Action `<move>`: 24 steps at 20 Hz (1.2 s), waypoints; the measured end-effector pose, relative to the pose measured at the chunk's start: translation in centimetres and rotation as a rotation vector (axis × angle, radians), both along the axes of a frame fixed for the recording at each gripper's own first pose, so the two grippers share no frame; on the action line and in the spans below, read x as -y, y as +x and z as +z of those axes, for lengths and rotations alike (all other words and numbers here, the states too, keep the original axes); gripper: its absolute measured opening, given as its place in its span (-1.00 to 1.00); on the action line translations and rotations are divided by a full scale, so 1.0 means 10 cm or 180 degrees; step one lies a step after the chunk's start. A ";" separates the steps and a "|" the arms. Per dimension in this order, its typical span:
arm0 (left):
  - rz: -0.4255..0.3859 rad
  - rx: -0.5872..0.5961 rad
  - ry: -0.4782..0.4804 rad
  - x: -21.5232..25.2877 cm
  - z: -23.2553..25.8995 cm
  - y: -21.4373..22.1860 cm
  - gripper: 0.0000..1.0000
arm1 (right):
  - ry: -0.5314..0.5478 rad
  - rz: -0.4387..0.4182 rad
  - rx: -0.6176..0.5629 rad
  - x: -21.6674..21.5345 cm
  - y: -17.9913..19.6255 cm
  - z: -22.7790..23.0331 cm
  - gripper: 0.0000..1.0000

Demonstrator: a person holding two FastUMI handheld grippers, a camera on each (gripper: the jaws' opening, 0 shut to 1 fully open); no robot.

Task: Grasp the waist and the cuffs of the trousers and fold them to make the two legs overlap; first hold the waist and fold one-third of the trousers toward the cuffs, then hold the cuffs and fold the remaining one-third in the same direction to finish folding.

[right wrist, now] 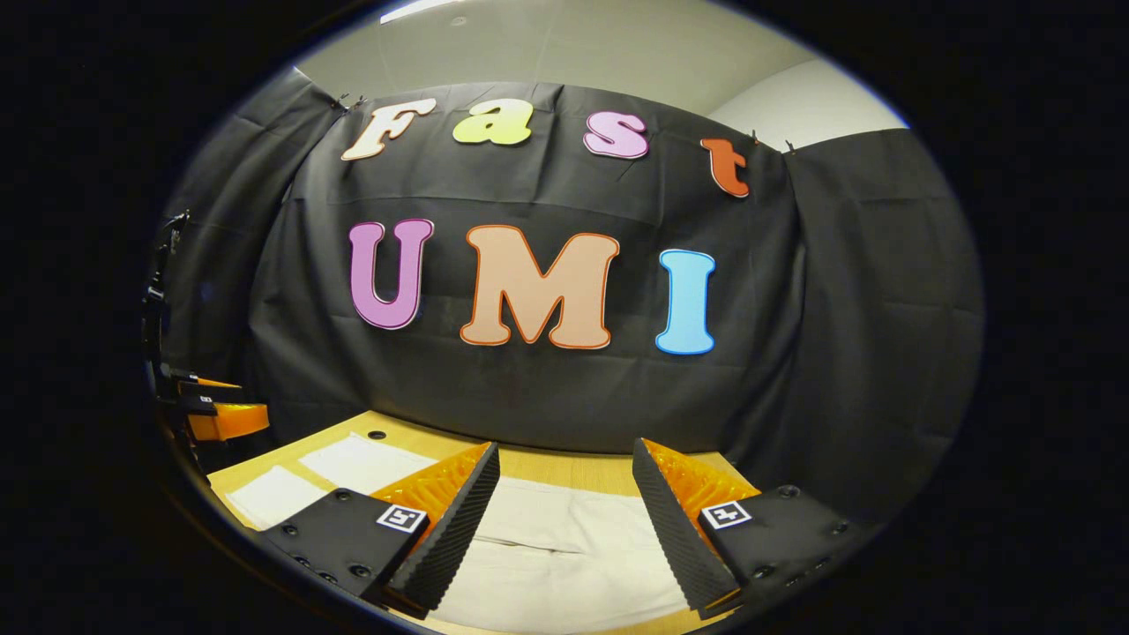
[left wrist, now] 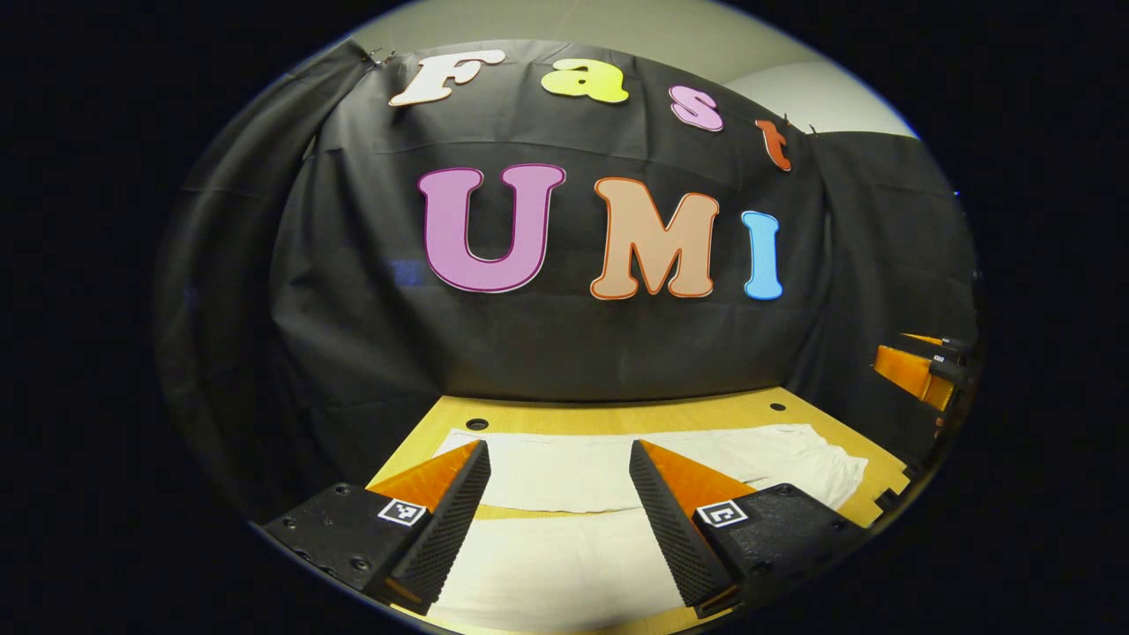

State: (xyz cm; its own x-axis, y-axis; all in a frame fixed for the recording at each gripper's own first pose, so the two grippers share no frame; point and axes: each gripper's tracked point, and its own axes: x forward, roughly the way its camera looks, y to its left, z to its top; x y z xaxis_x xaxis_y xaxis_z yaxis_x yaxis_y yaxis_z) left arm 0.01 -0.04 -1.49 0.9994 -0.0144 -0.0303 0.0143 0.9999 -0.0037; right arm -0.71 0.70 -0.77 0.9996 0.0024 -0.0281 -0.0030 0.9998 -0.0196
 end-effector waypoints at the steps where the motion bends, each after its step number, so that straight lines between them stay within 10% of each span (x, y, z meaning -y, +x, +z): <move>1: -0.0005 -0.0015 0.0013 -0.01 -0.01 -0.01 0.90 | 0.0009 0.0009 -0.0004 -0.02 -0.01 0.01 0.94; 11: -0.0343 -0.0359 0.0041 -0.11 -0.53 -0.09 0.91 | 0.0053 0.0049 -0.0107 -0.22 -0.10 -0.16 0.94; 24: -0.1651 -0.1901 0.1526 -0.70 -2.05 -0.75 0.90 | 0.0055 -0.0243 -0.0375 -0.07 -0.29 -0.54 0.94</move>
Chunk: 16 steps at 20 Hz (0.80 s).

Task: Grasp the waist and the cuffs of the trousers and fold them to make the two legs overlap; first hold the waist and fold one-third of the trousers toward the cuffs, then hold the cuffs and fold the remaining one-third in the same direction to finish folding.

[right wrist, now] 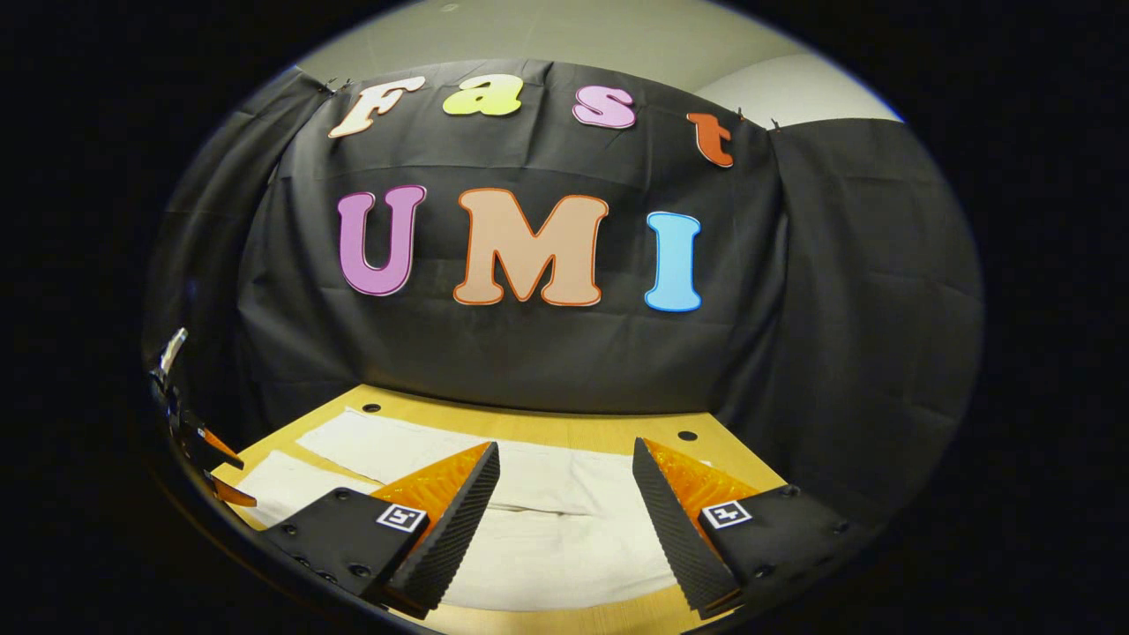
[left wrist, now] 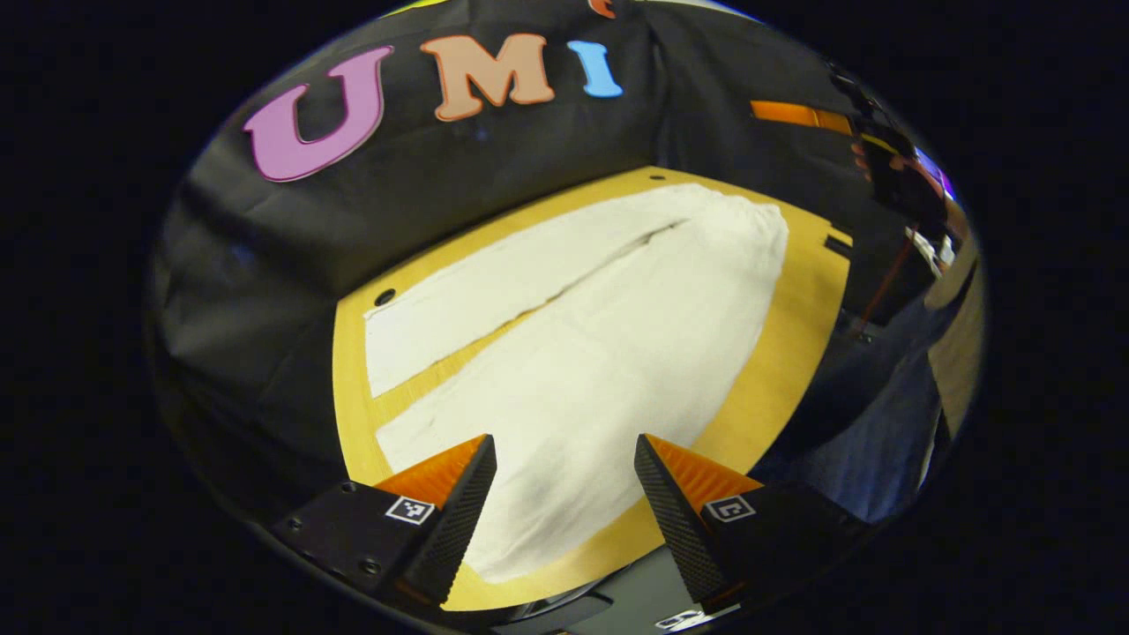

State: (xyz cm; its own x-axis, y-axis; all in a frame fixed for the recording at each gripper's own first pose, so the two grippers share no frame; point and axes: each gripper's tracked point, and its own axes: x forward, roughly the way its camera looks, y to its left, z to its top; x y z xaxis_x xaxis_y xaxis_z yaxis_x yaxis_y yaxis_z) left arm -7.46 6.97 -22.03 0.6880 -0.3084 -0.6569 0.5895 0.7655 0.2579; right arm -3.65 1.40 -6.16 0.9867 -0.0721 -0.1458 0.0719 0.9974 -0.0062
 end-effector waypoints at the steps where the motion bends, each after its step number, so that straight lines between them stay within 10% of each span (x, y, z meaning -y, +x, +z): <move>1: -0.0106 -0.0133 0.0154 -0.10 -0.13 -0.07 0.89 | -0.0006 -0.0015 -0.0033 0.02 -0.02 -0.04 0.94; 16: -0.0984 -0.1327 0.1130 -0.66 -0.90 -0.42 0.80 | -0.0047 0.0162 -0.0277 -0.11 -0.13 -0.24 0.95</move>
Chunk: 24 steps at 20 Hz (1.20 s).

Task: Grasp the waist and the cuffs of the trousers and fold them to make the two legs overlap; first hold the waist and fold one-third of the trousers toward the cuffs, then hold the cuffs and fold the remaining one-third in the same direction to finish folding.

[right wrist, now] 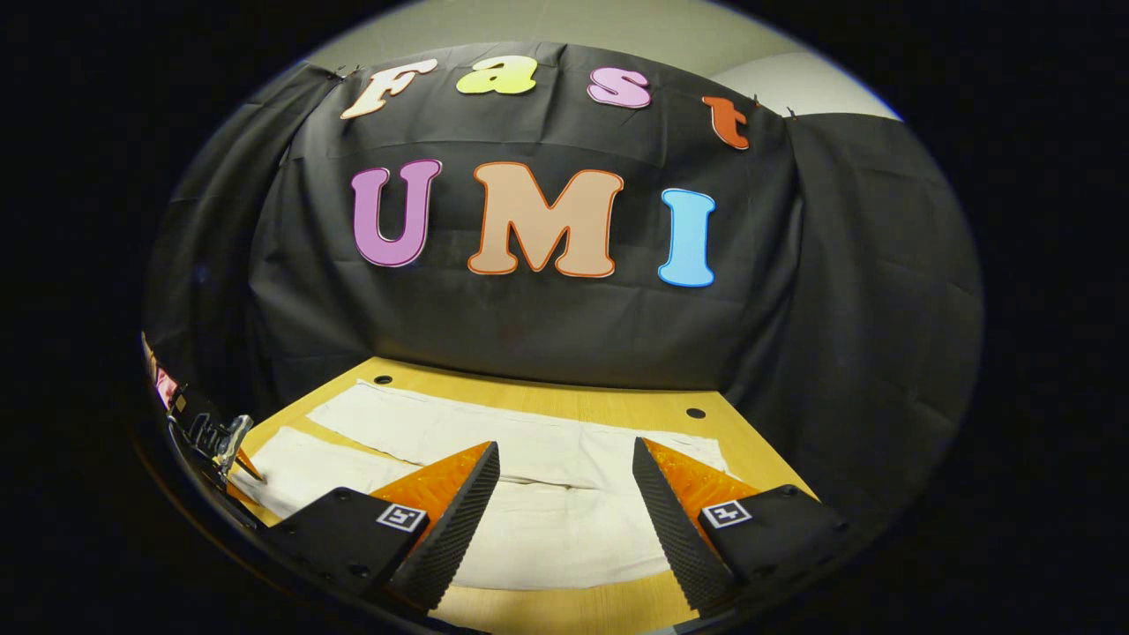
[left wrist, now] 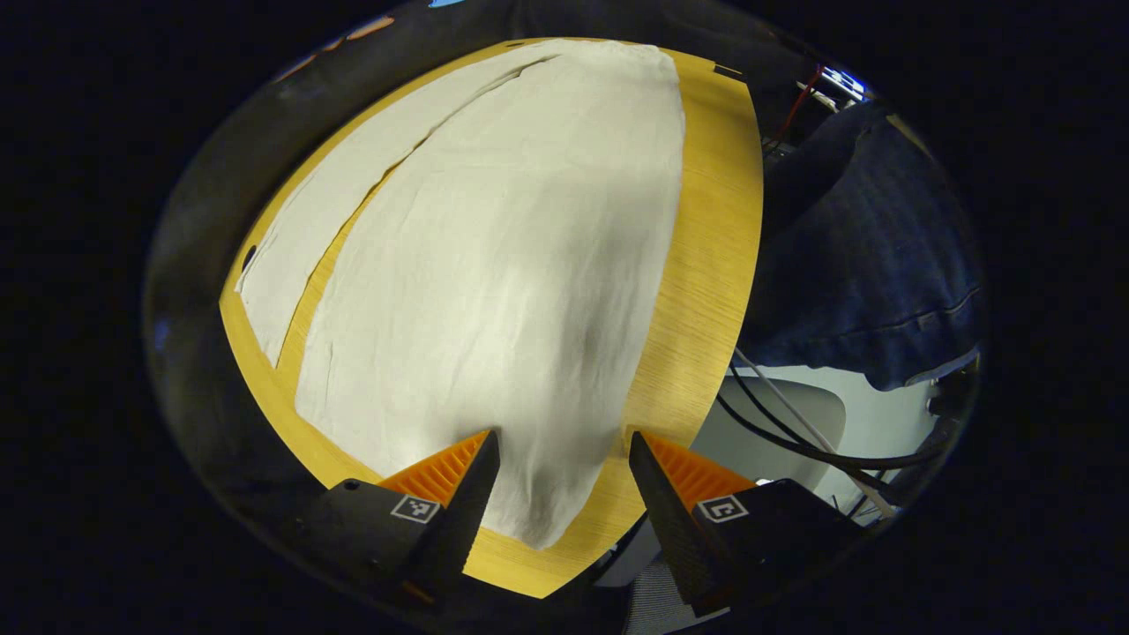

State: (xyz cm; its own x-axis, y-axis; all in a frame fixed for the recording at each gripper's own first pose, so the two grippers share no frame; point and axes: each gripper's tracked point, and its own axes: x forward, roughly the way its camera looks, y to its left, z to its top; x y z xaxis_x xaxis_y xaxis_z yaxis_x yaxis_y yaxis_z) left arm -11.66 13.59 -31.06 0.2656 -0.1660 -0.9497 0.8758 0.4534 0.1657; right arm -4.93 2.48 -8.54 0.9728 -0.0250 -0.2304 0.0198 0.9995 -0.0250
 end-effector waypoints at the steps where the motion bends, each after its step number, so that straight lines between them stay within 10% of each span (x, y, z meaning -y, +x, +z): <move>1: -0.0032 -0.0030 0.0030 0.01 -0.02 0.00 0.79 | 0.0004 0.0002 -0.0018 0.00 0.00 -0.01 0.94; 13: -0.0252 -0.0268 0.0235 0.02 -0.12 -0.03 0.66 | -0.0096 0.0181 -0.0212 0.12 0.06 -0.25 0.95; 24: -0.0205 -0.0250 0.0394 0.02 -0.01 0.31 -0.98 | -0.0099 0.0712 -0.0505 0.32 0.09 -0.59 0.94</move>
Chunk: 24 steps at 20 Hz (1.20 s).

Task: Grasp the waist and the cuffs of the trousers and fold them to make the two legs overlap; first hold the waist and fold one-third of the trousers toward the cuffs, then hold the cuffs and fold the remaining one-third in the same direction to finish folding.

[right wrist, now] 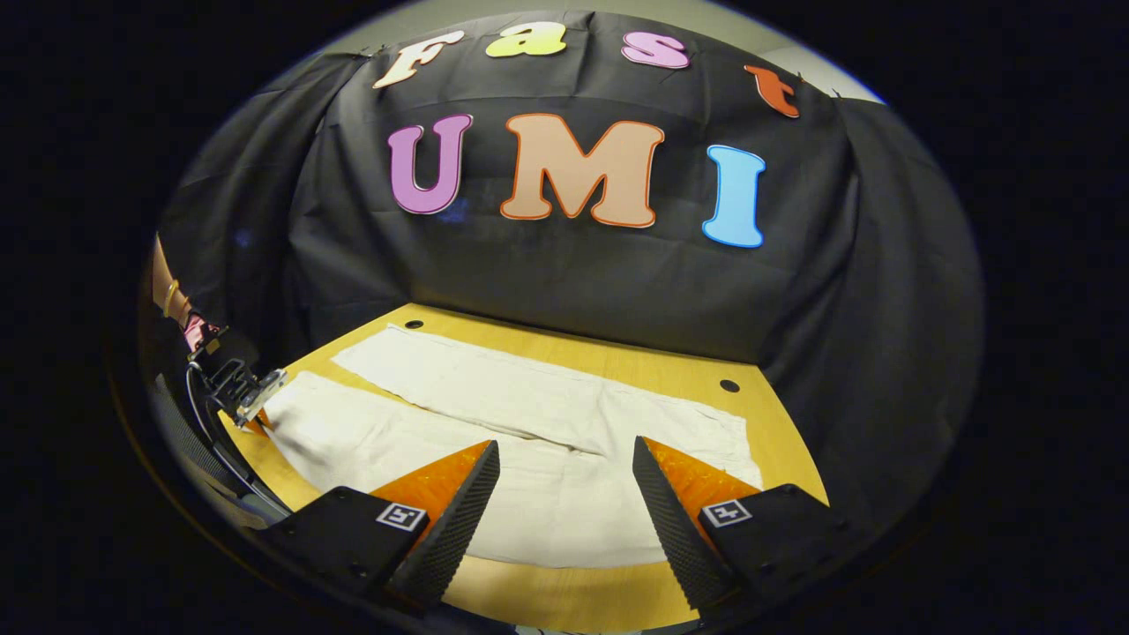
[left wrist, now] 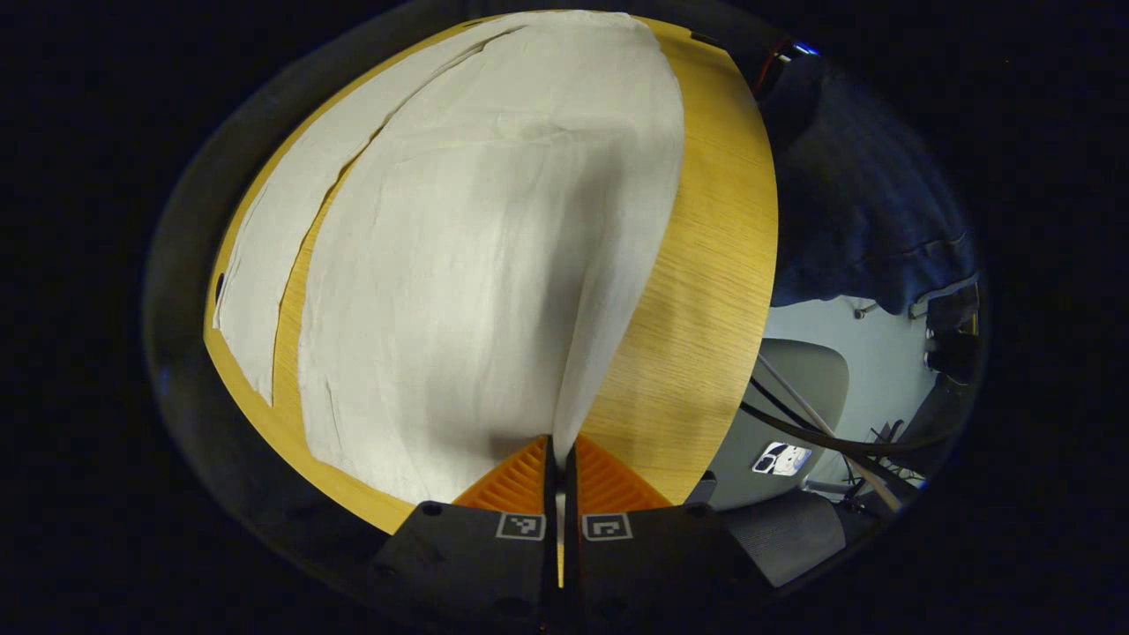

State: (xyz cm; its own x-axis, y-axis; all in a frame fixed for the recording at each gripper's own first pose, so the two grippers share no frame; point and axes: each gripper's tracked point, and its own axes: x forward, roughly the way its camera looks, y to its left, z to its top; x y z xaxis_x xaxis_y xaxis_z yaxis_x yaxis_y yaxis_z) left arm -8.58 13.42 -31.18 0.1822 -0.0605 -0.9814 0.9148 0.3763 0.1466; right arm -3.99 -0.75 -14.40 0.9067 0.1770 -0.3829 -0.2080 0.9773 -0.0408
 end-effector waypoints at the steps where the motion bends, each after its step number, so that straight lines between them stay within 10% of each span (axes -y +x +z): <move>1: 0.0045 0.0000 -0.0010 -0.01 0.00 0.00 -0.99 | -0.0014 0.0072 -0.0053 0.04 -0.01 -0.05 0.94; 24: 0.0559 -0.0053 0.0245 -0.06 -0.08 0.11 -1.00 | -0.1945 0.2217 -0.2030 1.50 -0.14 -2.01 0.95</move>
